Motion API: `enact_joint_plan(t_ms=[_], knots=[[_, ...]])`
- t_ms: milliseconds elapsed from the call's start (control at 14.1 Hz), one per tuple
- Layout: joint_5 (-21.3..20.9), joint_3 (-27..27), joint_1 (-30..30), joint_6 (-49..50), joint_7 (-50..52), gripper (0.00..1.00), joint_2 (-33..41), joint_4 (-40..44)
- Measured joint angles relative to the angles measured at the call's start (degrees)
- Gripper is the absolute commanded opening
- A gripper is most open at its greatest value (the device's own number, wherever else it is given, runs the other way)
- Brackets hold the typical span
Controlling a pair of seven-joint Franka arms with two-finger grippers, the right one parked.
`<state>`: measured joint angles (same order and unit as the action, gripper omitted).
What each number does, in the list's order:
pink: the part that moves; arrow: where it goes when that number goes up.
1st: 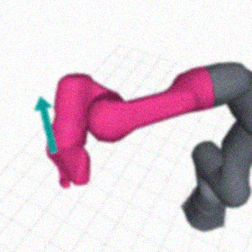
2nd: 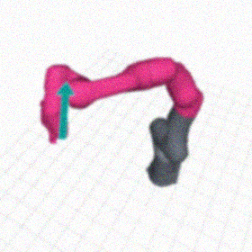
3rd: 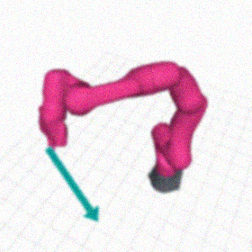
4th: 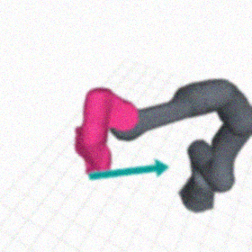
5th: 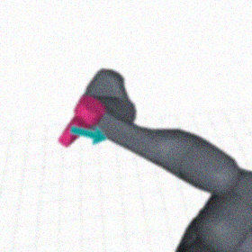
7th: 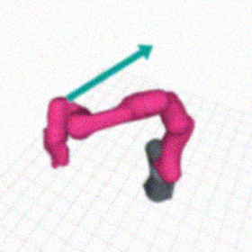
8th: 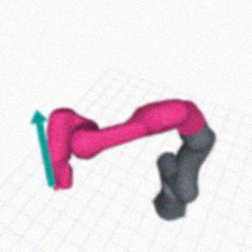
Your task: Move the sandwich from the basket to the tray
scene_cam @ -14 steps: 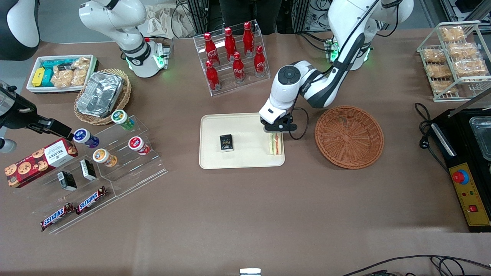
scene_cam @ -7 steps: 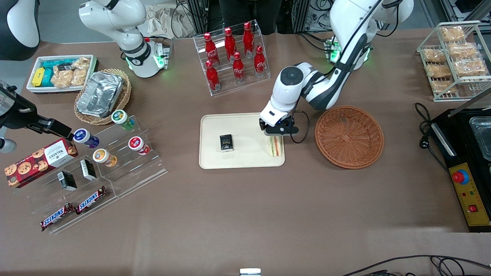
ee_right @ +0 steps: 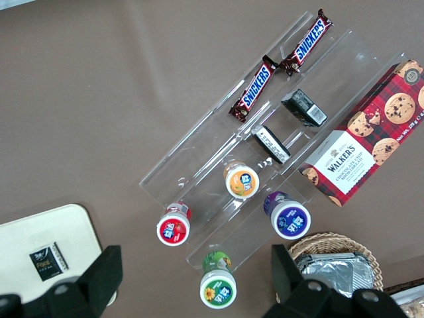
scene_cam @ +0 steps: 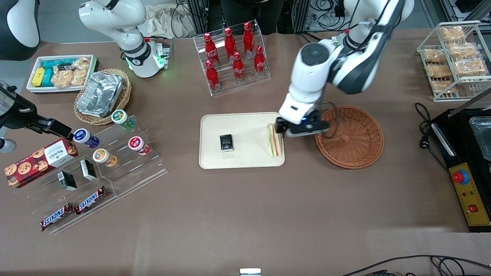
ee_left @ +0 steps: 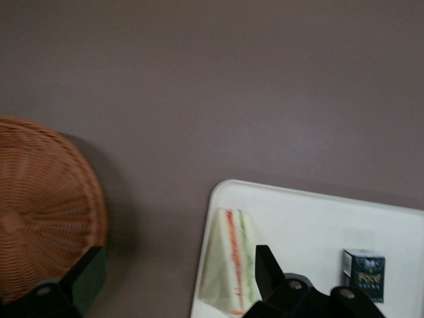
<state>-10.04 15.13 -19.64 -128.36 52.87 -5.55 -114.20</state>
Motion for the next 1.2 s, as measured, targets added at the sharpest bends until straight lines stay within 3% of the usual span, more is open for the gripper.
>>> enact_joint_plan(t_ms=[142, 354, 638, 1205], knots=[[1.2, 0.0, 3.5, 7.0, -6.4, 1.00, 3.2, 1.1], [6.3, -0.4, 9.8, 19.7, -22.7, 1.00, 5.5, 7.5], [7.1, -0.6, 19.4, 33.5, -38.0, 1.00, 6.1, 16.2], [7.2, -0.6, 25.1, 36.2, -50.2, 1.00, 10.0, 18.6]])
